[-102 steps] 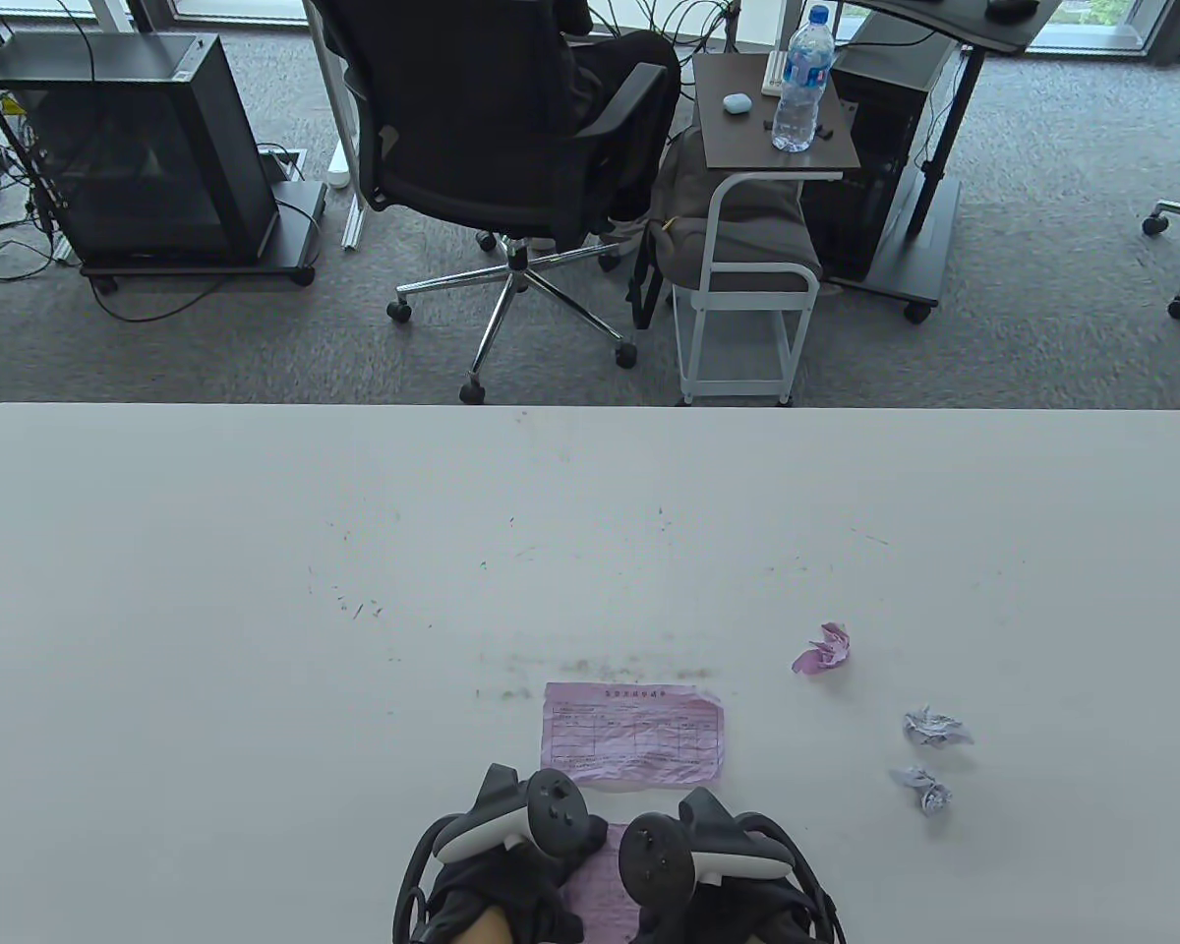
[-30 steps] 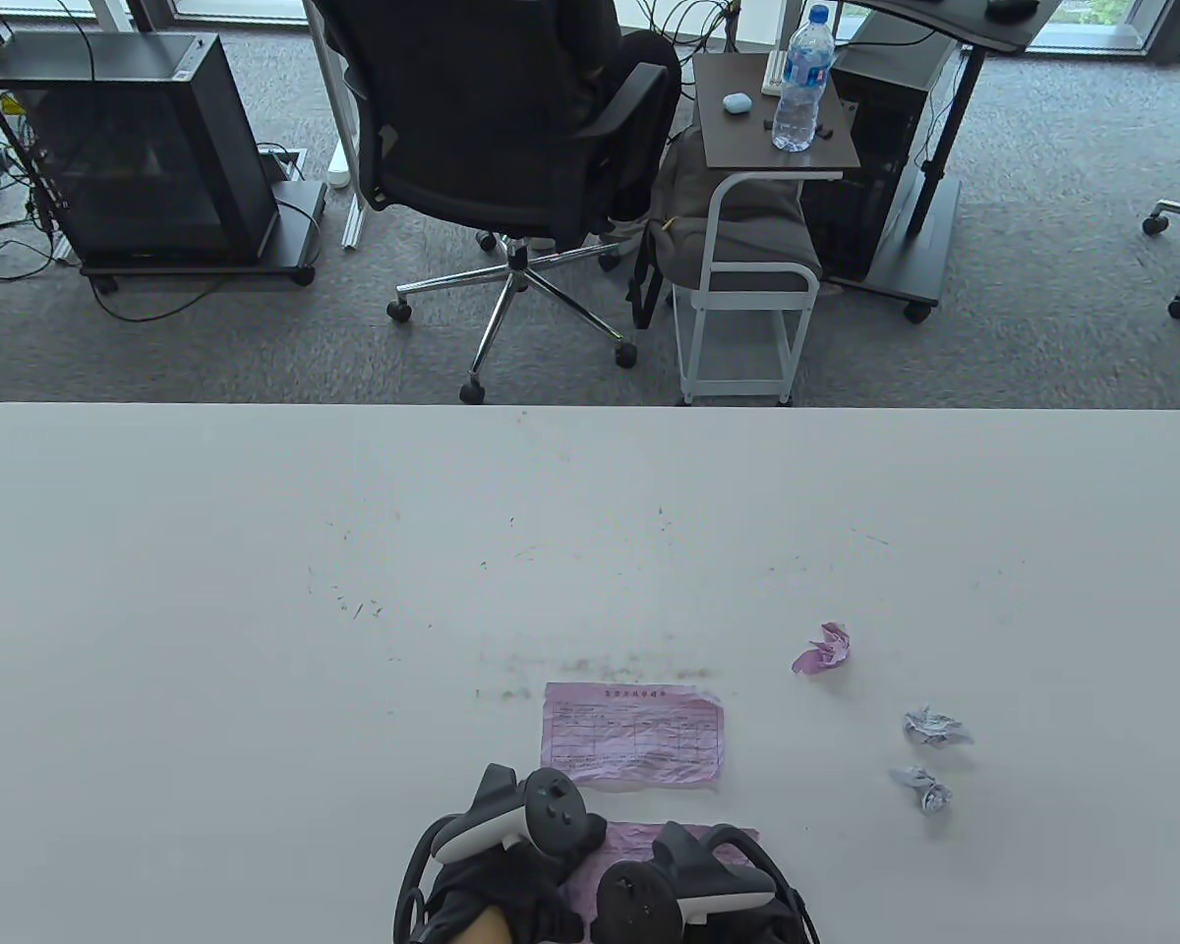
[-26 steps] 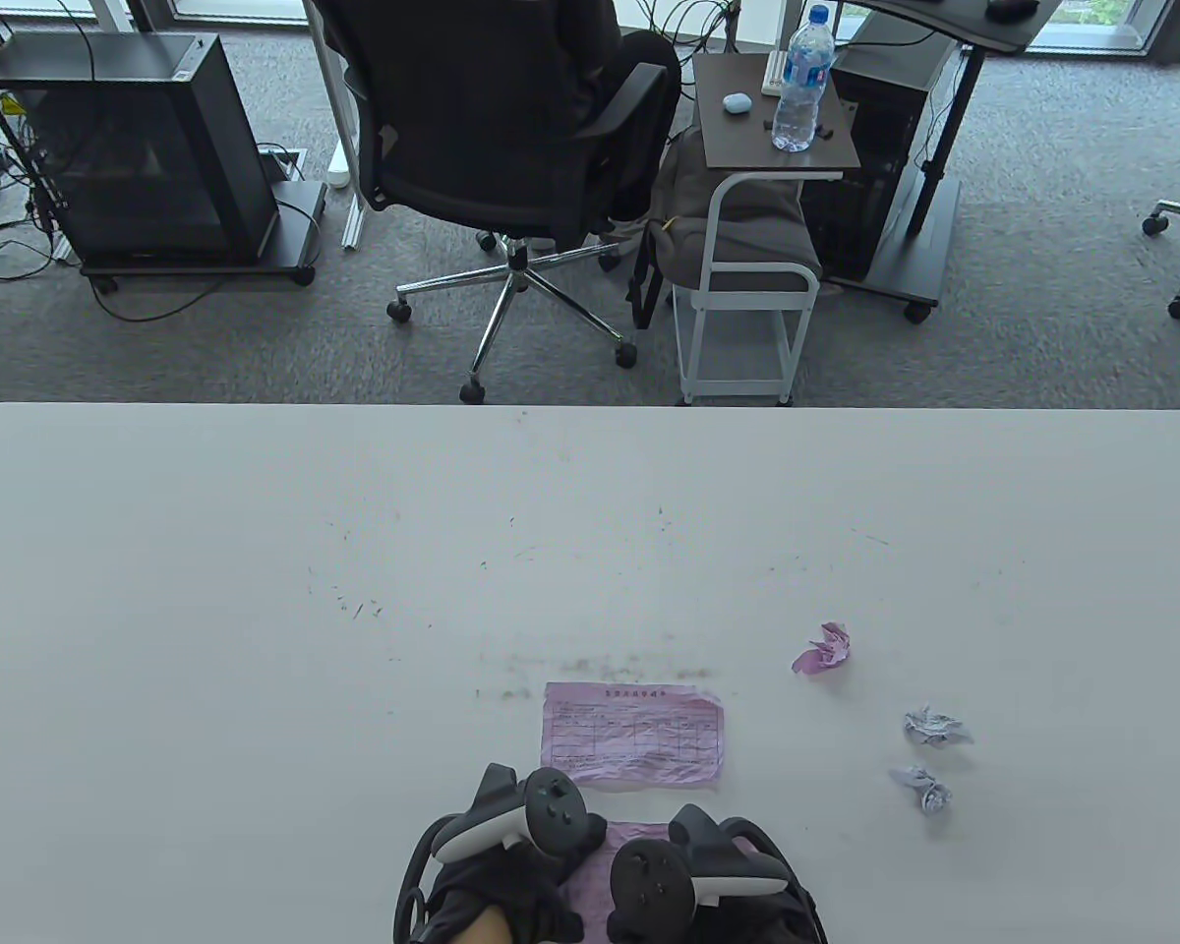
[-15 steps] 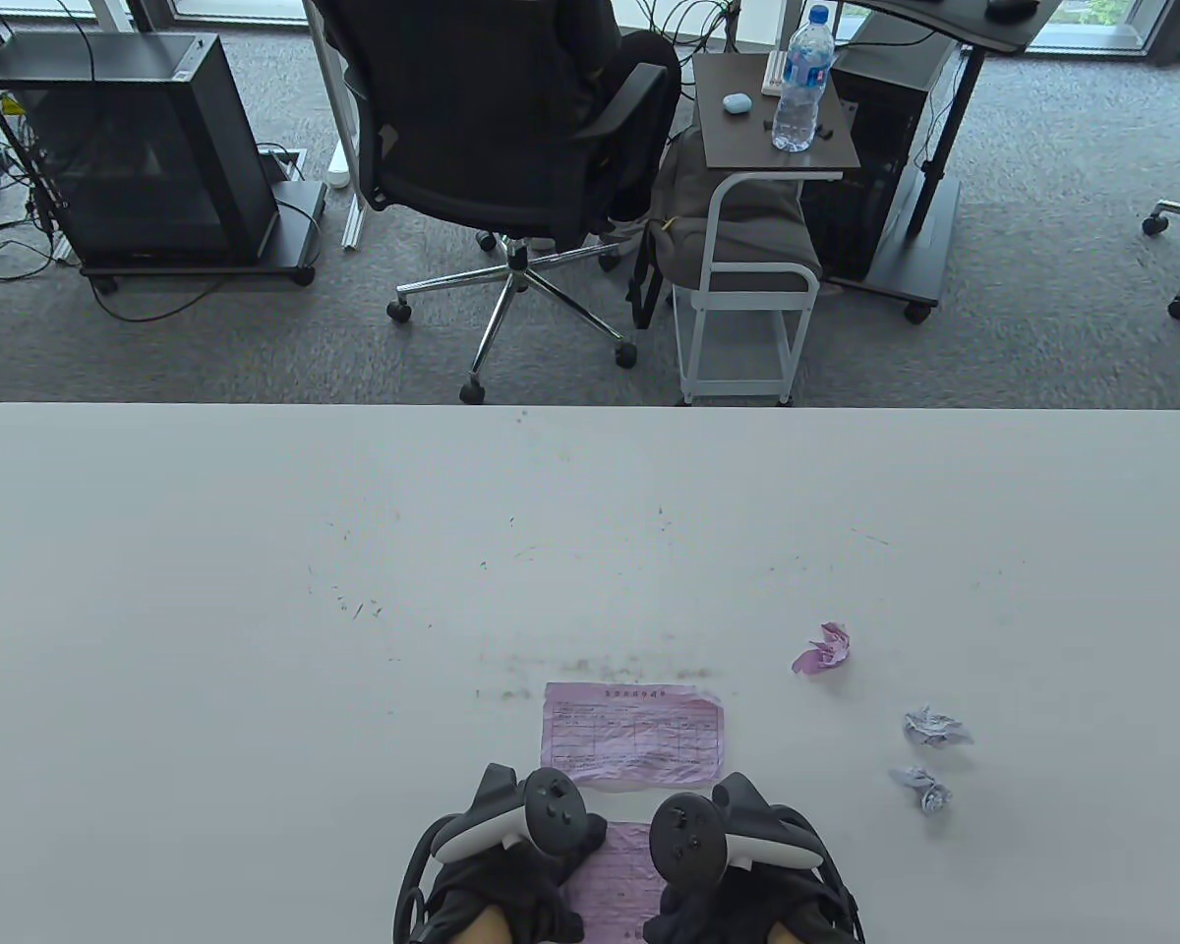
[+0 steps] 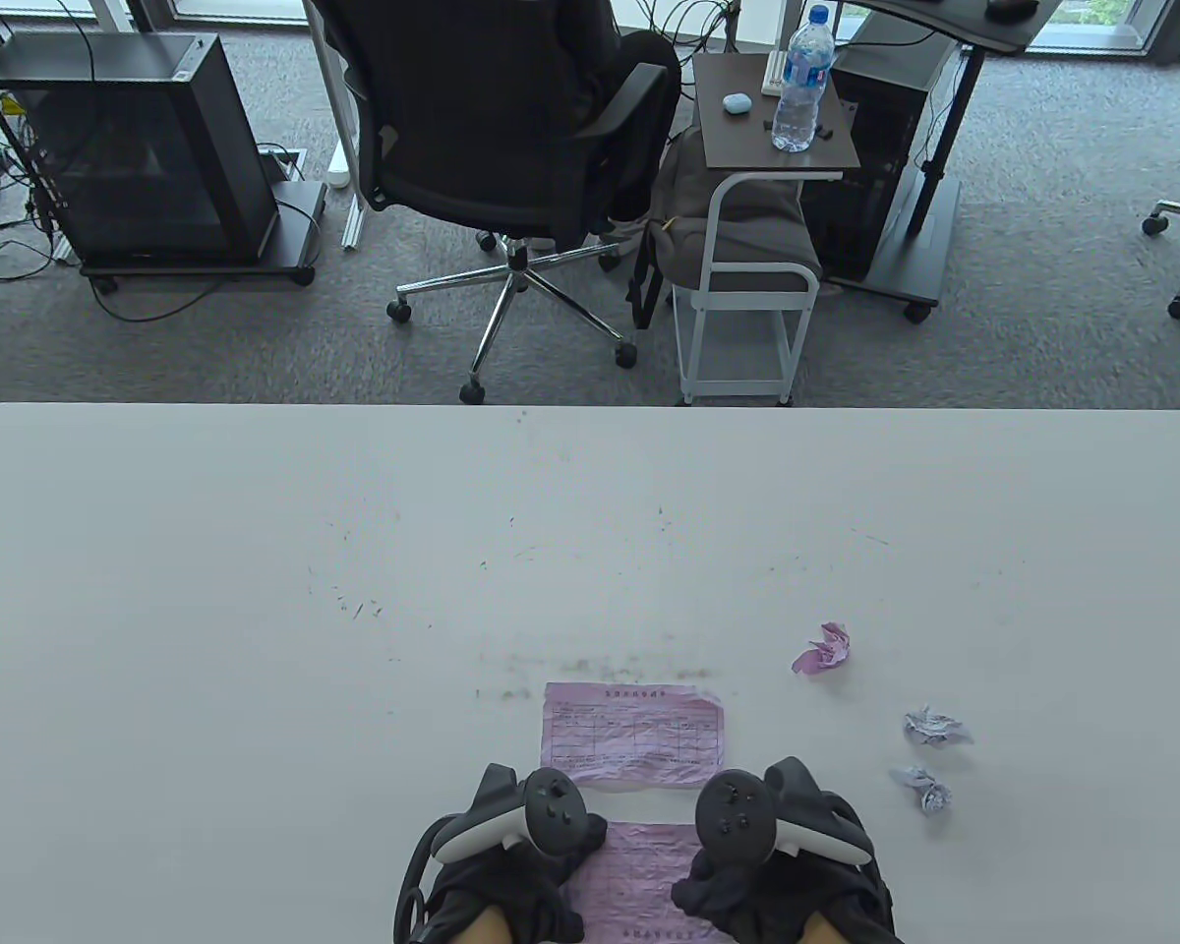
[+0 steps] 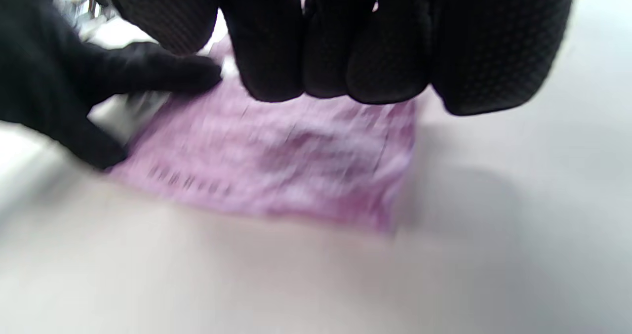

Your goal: Flatten crumpled invoices and stack

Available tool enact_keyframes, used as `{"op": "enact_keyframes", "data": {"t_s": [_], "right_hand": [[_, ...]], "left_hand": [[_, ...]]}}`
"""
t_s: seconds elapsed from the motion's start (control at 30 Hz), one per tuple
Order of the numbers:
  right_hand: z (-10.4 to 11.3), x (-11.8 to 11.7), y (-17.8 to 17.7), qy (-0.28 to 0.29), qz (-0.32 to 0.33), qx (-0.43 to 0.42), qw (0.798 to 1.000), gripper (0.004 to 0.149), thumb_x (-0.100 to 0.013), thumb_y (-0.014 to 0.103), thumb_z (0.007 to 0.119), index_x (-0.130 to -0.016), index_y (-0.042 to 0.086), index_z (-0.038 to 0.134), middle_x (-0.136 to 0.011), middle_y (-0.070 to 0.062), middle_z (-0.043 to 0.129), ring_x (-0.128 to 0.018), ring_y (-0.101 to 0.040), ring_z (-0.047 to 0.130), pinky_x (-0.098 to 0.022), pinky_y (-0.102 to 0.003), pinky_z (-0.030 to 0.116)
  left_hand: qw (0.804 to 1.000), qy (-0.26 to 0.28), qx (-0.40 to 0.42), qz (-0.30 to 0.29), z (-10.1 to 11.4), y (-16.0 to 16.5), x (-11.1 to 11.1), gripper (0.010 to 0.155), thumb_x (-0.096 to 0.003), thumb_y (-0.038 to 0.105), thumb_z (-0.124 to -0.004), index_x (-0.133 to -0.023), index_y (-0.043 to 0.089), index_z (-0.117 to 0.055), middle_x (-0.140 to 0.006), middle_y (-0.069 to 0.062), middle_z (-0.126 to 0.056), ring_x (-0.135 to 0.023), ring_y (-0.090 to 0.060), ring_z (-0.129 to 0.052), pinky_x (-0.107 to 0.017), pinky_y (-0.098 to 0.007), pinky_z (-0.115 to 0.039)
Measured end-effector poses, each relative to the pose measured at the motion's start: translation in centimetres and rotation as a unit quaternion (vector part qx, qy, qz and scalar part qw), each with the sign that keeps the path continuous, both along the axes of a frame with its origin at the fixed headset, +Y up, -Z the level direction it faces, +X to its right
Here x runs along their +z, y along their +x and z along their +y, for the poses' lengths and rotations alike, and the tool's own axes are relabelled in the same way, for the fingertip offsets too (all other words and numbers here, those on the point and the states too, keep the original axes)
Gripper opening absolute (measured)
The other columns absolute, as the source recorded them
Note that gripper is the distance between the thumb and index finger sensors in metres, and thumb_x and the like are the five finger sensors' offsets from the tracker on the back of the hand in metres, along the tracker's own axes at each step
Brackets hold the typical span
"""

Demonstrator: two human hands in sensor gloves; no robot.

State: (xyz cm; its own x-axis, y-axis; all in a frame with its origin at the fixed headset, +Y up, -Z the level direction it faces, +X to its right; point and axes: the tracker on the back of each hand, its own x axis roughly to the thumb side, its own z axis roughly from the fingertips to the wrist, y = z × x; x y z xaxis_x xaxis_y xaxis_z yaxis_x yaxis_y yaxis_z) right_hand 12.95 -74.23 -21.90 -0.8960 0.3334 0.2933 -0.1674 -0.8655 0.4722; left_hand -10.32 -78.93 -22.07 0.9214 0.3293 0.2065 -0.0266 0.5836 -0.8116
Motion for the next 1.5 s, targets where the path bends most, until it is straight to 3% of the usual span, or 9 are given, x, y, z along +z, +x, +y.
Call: {"op": "enact_keyframes", "data": {"t_s": [0.07, 0.23, 0.43, 0.8, 0.93, 1.03, 1.2, 1.33, 1.5], "right_hand": [[0.5, -0.2, 1.0, 0.043, -0.035, -0.018, 0.998, 0.048, -0.057, 0.047, 0.071, -0.090, 0.012, 0.073, -0.097, -0.024, 0.066, -0.075, -0.042, 0.082, -0.039, -0.051, 0.087], [-0.9, -0.6, 1.7, 0.025, -0.075, 0.011, 0.997, 0.063, -0.057, 0.044, 0.074, -0.101, 0.008, 0.046, -0.105, -0.035, 0.043, -0.084, -0.052, 0.068, -0.042, -0.053, 0.085], [-2.7, -0.9, 0.1, 0.033, -0.029, 0.107, 0.993, 0.079, -0.053, 0.040, 0.080, -0.104, 0.005, 0.032, -0.099, -0.028, 0.057, -0.075, -0.041, 0.073, -0.040, -0.047, 0.086], [-2.4, -0.5, -0.6, 0.095, -0.024, 0.117, 0.988, 0.046, -0.048, 0.033, 0.087, -0.088, 0.014, 0.075, -0.064, -0.005, 0.090, -0.043, -0.020, 0.094, -0.027, -0.038, 0.092], [-1.0, -0.3, -0.4, 0.112, -0.027, 0.092, 0.989, 0.039, -0.048, 0.034, 0.086, -0.084, 0.019, 0.080, -0.068, -0.006, 0.088, -0.048, -0.022, 0.093, -0.030, -0.040, 0.091], [0.2, -0.2, 0.1, 0.124, -0.043, 0.038, 0.991, 0.038, -0.050, 0.034, 0.084, -0.085, 0.019, 0.079, -0.088, -0.019, 0.076, -0.066, -0.034, 0.089, -0.040, -0.047, 0.087], [1.0, 0.1, 0.5, 0.087, -0.050, -0.166, 0.981, 0.041, -0.053, 0.027, 0.077, -0.090, 0.013, 0.069, -0.090, -0.030, 0.078, -0.063, -0.037, 0.094, -0.038, -0.047, 0.089], [2.3, 0.8, -0.4, 0.178, -0.018, -0.129, 0.975, 0.042, -0.051, 0.024, 0.079, -0.090, 0.010, 0.069, -0.066, -0.014, 0.095, -0.038, -0.020, 0.101, -0.024, -0.034, 0.091], [4.3, 2.2, -1.6, 0.280, 0.037, -0.068, 0.957, 0.041, -0.051, 0.026, 0.079, -0.089, 0.013, 0.071, -0.059, -0.009, 0.097, -0.031, -0.015, 0.098, -0.020, -0.030, 0.089]], "left_hand": [[1.000, 0.000, 0.001, 0.000, 0.0, 0.0, 0.0, 0.084, -0.0537, 0.036, -0.083, -0.108, 0.037, -0.019, -0.099, -0.020, 0.016, -0.088, -0.056, 0.015, -0.060, -0.072, -0.017], [1.000, 0.000, 0.002, -0.001, 0.0, 0.0, 0.0, 0.084, -0.0537, 0.035, -0.084, -0.108, 0.036, -0.019, -0.099, -0.021, 0.016, -0.087, -0.057, 0.015, -0.060, -0.072, -0.017], [1.000, 0.000, 0.002, -0.002, 0.0, 0.0, -0.1, 0.084, -0.0536, 0.035, -0.084, -0.108, 0.036, -0.019, -0.099, -0.021, 0.016, -0.087, -0.057, 0.015, -0.060, -0.072, -0.017], [1.000, 0.003, 0.002, -0.003, 0.0, 0.0, 0.0, 0.084, -0.0538, 0.035, -0.083, -0.108, 0.036, -0.019, -0.099, -0.021, 0.015, -0.088, -0.057, 0.014, -0.060, -0.072, -0.017], [1.000, 0.004, 0.003, -0.003, 0.0, 0.0, 0.0, 0.084, -0.0539, 0.037, -0.083, -0.108, 0.036, -0.019, -0.099, -0.021, 0.015, -0.088, -0.057, 0.014, -0.060, -0.072, -0.017], [1.000, 0.005, 0.001, -0.002, -0.1, 0.0, 0.0, 0.085, -0.0542, 0.039, -0.083, -0.108, 0.035, -0.017, -0.099, -0.020, 0.016, -0.088, -0.057, 0.015, -0.060, -0.071, -0.017], [1.000, 0.006, -0.001, -0.001, 0.0, 0.0, 0.0, 0.086, -0.0546, 0.040, -0.082, -0.108, 0.034, -0.016, -0.099, -0.020, 0.016, -0.088, -0.057, 0.015, -0.060, -0.071, -0.017], [1.000, 0.015, -0.004, -0.007, 0.0, 0.2, 0.0, 0.086, -0.0548, 0.042, -0.081, -0.108, 0.032, -0.014, -0.099, -0.021, 0.016, -0.088, -0.059, 0.013, -0.060, -0.072, -0.018], [0.999, 0.021, 0.034, -0.004, 0.8, 0.3, 0.0, 0.087, -0.0549, 0.041, -0.082, -0.111, 0.026, -0.018, -0.100, -0.021, 0.013, -0.090, -0.061, 0.007, -0.062, -0.071, -0.022]]}}
